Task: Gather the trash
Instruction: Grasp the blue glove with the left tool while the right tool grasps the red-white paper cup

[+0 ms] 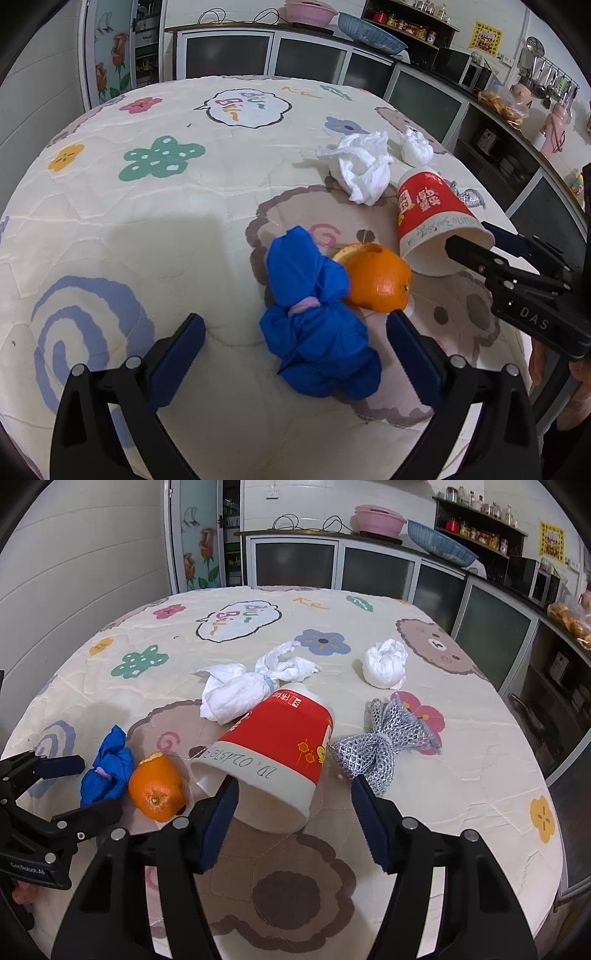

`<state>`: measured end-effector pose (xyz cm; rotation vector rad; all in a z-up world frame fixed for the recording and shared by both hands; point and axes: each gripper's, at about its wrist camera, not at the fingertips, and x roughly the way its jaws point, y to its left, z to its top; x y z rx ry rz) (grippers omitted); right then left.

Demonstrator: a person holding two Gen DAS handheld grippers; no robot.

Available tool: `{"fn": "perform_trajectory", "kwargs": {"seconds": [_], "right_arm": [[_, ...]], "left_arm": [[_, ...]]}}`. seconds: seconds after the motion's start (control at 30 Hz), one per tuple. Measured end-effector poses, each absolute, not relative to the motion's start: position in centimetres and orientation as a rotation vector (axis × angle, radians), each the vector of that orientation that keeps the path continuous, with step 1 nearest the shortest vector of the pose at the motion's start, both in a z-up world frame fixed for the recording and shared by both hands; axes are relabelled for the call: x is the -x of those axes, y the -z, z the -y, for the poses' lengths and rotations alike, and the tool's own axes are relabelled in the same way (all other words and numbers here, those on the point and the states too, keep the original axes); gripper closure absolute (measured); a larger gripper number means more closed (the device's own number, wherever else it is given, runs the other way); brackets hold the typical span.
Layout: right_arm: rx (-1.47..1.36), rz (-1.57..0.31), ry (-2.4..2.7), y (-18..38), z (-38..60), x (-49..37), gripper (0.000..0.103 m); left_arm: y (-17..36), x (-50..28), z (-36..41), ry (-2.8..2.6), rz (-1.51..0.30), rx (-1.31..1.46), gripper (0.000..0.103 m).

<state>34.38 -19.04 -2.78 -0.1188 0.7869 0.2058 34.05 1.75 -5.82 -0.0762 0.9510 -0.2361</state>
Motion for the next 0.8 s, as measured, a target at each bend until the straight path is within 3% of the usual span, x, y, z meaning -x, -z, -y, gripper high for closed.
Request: {"fn": "perform_trajectory", "kwargs": {"seconds": [0.03, 0.1, 0.17, 0.23, 0.27, 0.33, 0.43, 0.8], "right_arm": [[0.117, -0.791, -0.206, 2.8, 19.1, -34.4, 0.048], [0.114, -0.797, -0.202, 2.9, 19.2, -34.5, 0.054], [0.113, -0.804, -0.201, 3.0, 19.2, -34.6, 0.066], [0.111, -0.807, -0.198, 3.1, 19.3, -34.6, 0.075], [0.109, -0.808, -0.196, 3.1, 19.3, -34.7, 0.084], [0.103, -0.81, -0.193, 3.1, 19.3, -34.6, 0.091], [0.097, -0.797, -0.194, 2.9, 19.3, -34.3, 0.098], [0.059, -0.721, -0.203, -0.2, 20.6, -31.8, 0.101]], "left_arm": [[5.8, -34.0, -1.6, 0.234, -0.951, 0.066, 0.01], [5.8, -33.8, -1.4, 0.23, -0.949, 0.038, 0.023], [5.8, -33.7, -1.4, 0.234, -0.957, 0.04, 0.035], [5.9, -33.7, -1.5, 0.236, -0.967, 0.041, 0.059], [6.0, -33.8, -1.5, 0.24, -0.97, 0.037, 0.073], [6.1, -34.0, -1.5, 0.241, -0.975, 0.028, 0.084], [5.7, -34.0, -2.0, 0.251, -0.97, 0.077, 0.089], [2.2, -30.8, -3.5, 0.279, -0.888, 0.1, 0.089]]}}
